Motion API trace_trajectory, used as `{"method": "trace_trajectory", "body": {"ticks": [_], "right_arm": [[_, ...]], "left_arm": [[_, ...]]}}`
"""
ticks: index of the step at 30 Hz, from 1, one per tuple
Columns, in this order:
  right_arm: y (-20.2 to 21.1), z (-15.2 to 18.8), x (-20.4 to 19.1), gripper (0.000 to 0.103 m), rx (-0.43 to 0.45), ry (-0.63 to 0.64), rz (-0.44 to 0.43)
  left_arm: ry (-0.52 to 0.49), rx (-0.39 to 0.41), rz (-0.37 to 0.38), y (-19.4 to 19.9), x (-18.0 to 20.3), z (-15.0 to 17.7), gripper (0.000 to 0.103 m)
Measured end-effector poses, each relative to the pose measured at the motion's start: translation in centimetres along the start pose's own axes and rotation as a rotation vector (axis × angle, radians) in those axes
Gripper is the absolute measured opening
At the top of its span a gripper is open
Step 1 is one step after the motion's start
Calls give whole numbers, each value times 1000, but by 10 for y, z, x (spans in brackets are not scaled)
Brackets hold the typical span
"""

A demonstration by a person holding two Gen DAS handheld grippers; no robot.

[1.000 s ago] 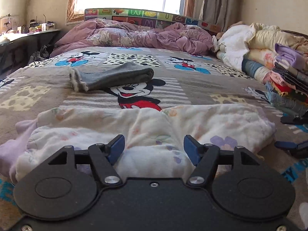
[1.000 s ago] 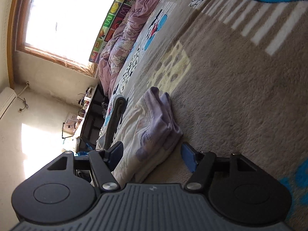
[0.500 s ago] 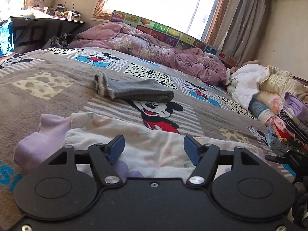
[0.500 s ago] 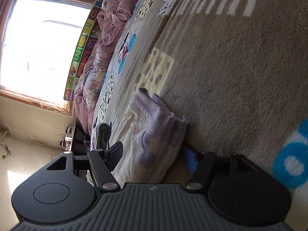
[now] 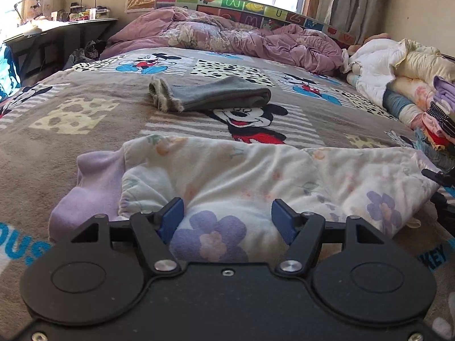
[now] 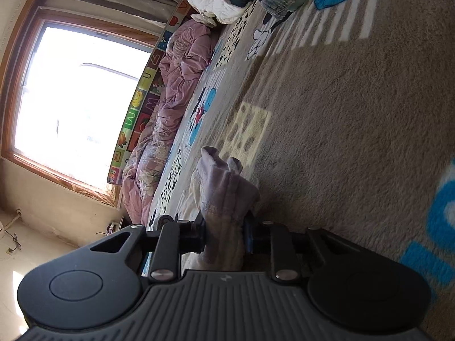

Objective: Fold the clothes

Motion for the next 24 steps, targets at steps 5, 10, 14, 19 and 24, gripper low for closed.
{"method": "trace_trajectory", "body": {"ticks": [5, 10, 14, 19, 24], "right_arm": [[31, -22, 0, 22, 42, -46, -51], [66, -67, 11, 21, 125, -75, -60], [83, -103, 29, 21, 165, -29, -14], [76, -115, 85, 22, 140, -4, 92], [74, -105, 102, 20, 138, 50, 36]], "left_arm": [[-20, 20, 84, 10, 27, -5, 67], [-68, 66, 192, 22, 69, -11, 67], [-106, 85, 234, 21, 95, -11, 67], [-58, 3, 144, -17, 80, 4, 67], [64, -44, 133, -34, 60, 6, 66]]}}
Point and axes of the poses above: each gripper's, at about its wrist camera, not at the fingertips, and y roughly against the way its jaws point, x to its right, z to its underside, the point moved 5 cm from there along -y, roughly the way its jaws point, and after that the axes turned 14 degrees about x, right-handed, at the moved point
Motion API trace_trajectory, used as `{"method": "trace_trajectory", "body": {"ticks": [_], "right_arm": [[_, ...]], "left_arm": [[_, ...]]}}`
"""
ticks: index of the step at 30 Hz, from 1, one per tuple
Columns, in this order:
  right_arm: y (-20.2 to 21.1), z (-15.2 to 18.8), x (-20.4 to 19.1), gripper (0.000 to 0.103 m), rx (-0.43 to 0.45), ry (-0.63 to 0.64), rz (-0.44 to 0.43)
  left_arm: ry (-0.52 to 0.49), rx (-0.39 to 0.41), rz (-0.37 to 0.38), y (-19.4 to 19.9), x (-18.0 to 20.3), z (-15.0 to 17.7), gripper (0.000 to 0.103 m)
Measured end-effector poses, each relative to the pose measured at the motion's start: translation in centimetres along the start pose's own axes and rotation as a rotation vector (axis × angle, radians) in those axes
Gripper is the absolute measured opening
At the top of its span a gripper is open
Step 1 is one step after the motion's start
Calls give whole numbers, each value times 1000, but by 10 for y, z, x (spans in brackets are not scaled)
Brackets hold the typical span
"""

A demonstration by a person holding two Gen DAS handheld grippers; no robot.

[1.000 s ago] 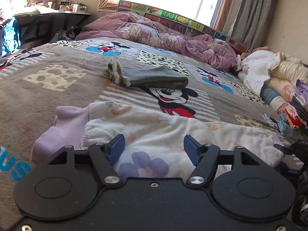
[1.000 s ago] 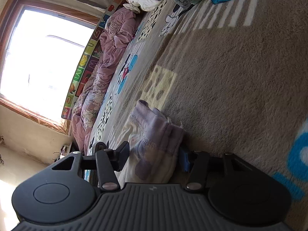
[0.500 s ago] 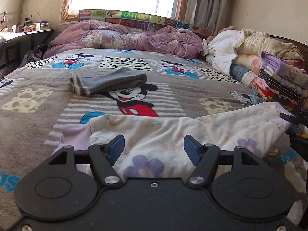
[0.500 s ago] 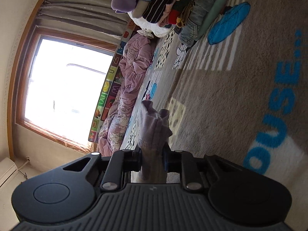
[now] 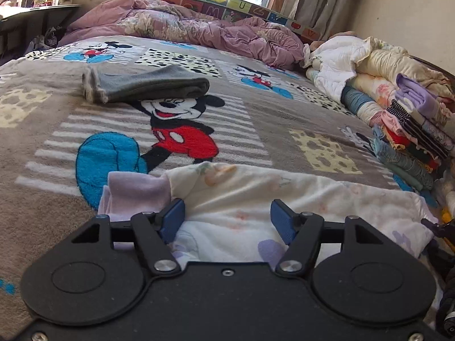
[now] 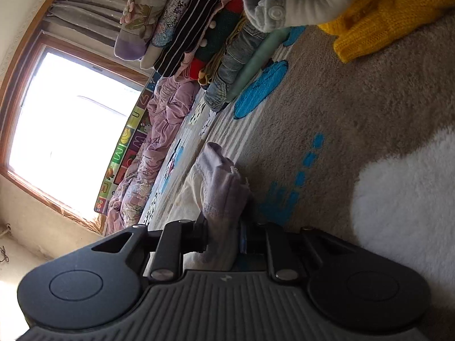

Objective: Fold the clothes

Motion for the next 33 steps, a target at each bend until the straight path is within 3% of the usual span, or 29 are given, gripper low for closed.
{"method": "trace_trajectory", "body": {"ticks": [6, 7, 9, 12, 14, 18, 30, 33], "right_arm": [[2, -1, 2, 19, -10, -1, -34], [3, -1, 2, 19, -10, 1, -35], [4, 0, 2, 19, -10, 4, -37], [3, 0, 1, 19, -10, 4, -39], [3, -1, 1, 19, -8, 2, -39], [6, 0, -1, 21, -8, 3, -41], [9, -3, -4, 22, -14, 16, -25], [10, -2, -5, 23, -12, 17, -26]], "left_arm": [[45, 24, -34, -4, -5, -12, 66], [46, -30, -49, -14, -12, -1, 70], [24, -1, -62, -15, -13, 1, 76], [11, 53, -74, -4, -6, -9, 75], [-30, 95, -57, 6, 8, -12, 75], [-217, 182, -49, 19, 52, -10, 75], [-57, 73, -293, 15, -34, -12, 79], [-47, 142, -288, 29, -32, -22, 79]]}}
Point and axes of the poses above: each gripper's, at about its wrist camera, not at the fingertips, and y roughly against the way its jaws point, x to its right, z to its underside, the point moved 5 cm from there along -y, roughly the way its jaws point, and after that the axes turned 14 degrees about x, right-handed, at the moved point
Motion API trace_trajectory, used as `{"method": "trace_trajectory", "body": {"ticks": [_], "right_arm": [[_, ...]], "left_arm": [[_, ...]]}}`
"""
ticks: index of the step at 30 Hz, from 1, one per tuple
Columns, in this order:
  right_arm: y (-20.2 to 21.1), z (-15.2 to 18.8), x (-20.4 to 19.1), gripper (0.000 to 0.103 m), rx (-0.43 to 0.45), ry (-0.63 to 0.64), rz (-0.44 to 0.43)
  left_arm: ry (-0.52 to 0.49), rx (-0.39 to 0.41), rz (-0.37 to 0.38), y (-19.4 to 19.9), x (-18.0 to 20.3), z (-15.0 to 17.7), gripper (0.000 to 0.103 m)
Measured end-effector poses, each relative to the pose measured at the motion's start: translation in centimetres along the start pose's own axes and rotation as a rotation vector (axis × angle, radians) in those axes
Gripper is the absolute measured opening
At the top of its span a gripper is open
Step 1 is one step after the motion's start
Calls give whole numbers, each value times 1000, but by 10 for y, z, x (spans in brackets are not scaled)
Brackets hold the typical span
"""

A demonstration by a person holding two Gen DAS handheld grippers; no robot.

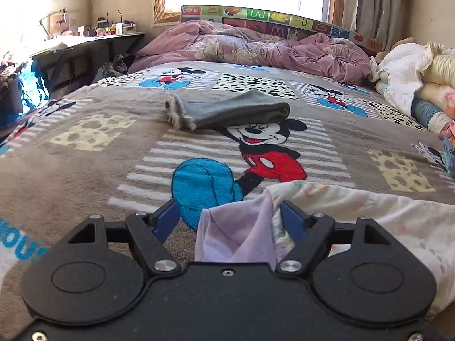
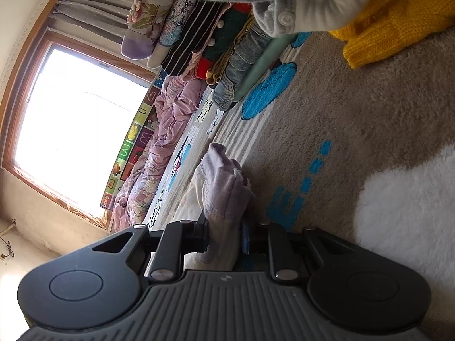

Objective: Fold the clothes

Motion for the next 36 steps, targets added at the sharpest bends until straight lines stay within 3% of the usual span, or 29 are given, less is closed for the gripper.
{"method": "trace_trajectory", "body": {"ticks": [3, 6, 10, 12, 13, 15, 16, 19, 22, 27, 29, 33, 36], "right_arm": [[0, 0, 0, 23, 1, -6, 1], [-1, 0, 1, 22, -1, -9, 0], [-3, 1, 4, 22, 0, -9, -5], [-2, 1, 4, 22, 2, -8, -9], [-2, 1, 5, 21, 2, -9, -11], [-2, 1, 5, 21, -1, -10, -15], [-2, 1, 4, 21, -4, -6, -14], [-1, 0, 3, 22, -10, -10, -7], [2, -2, -5, 23, -5, 13, -12], [10, -8, -35, 23, 25, 99, -59], [14, -11, -54, 23, 34, 153, -93], [21, -12, -99, 23, 52, 276, -176], [22, 13, -135, 23, 33, 388, -244]], "left_arm": [[20, 70, 3, 13, -1, -13, 75], [178, 163, 77, 25, -10, -29, 72], [500, 68, 368, 10, -6, -22, 70], [534, -41, 370, -8, 0, -4, 70], [486, -123, 293, -21, 2, 12, 69], [449, -124, 263, -25, 4, 15, 59], [432, -122, 251, -26, 5, 16, 60], [429, -50, 277, -9, 12, 0, 65], [317, 31, 293, 14, 29, -11, 65], [108, 83, 309, 34, 62, -7, 65], [98, 99, 308, 37, 61, -9, 66], [176, 104, 343, 39, 50, -12, 66], [254, 101, 390, 43, 41, -14, 67]]}}
Point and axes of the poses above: each gripper's, at about its wrist camera, not at the fingertips, and y roughly against the way its jaws point, x to its right, z to its underside, the point moved 5 cm from there along -y, roughly the way its jaws point, and after that the axes turned 14 degrees about x, right-handed, at the moved point
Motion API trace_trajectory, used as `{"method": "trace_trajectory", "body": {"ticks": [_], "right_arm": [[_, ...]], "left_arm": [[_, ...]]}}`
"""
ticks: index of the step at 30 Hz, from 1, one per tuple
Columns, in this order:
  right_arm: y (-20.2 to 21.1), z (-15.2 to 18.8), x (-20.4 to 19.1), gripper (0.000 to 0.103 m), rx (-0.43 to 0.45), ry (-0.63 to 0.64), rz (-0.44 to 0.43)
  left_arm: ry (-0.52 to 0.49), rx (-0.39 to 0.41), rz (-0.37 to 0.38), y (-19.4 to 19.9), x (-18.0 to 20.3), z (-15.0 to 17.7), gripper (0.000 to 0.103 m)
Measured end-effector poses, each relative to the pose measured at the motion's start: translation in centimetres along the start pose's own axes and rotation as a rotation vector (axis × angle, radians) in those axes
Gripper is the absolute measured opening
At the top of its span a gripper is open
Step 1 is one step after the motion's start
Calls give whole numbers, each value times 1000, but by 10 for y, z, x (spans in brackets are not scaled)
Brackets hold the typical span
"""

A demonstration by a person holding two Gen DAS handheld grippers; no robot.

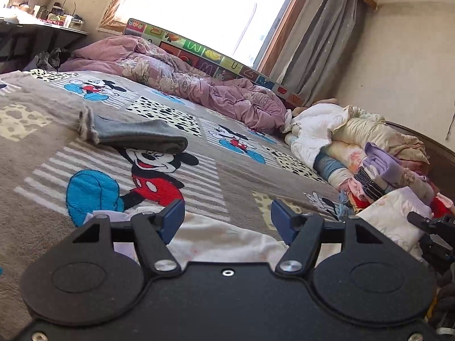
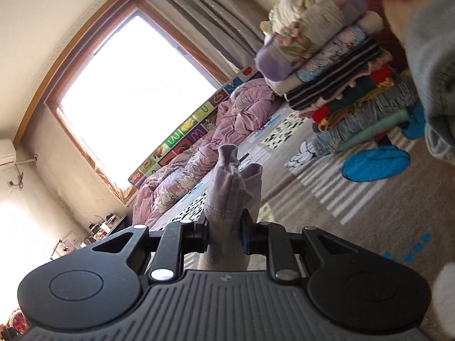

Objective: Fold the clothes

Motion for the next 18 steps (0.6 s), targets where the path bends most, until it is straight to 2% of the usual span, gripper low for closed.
{"method": "trace_trajectory", "body": {"ticks": [3, 7, 11, 15, 18], "right_arm": [[-8, 9, -42, 23, -19, 108, -74], [-18, 22, -97, 23, -44, 253, -172], [-28, 36, -152, 23, -70, 397, -268], [-24, 77, -182, 23, -105, 534, -310], [-22, 107, -204, 23, -132, 636, -340]], "left_arm": [[77, 14, 49, 9, -5, -7, 69], [265, 35, 92, 19, -25, -18, 74], [454, -6, 134, 25, -49, -21, 83], [599, -8, 190, 36, -64, -24, 87], [647, -10, 194, 40, -75, -26, 88]]}}
Point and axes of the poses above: each gripper's, at about its wrist camera, not at the fingertips, and y roughly against the way its jaws point, x to its right, z to its underside, the point moved 5 cm from there along -y, roughly the way its jaws point, and after that the axes turned 14 degrees about x, right-handed, at the moved point
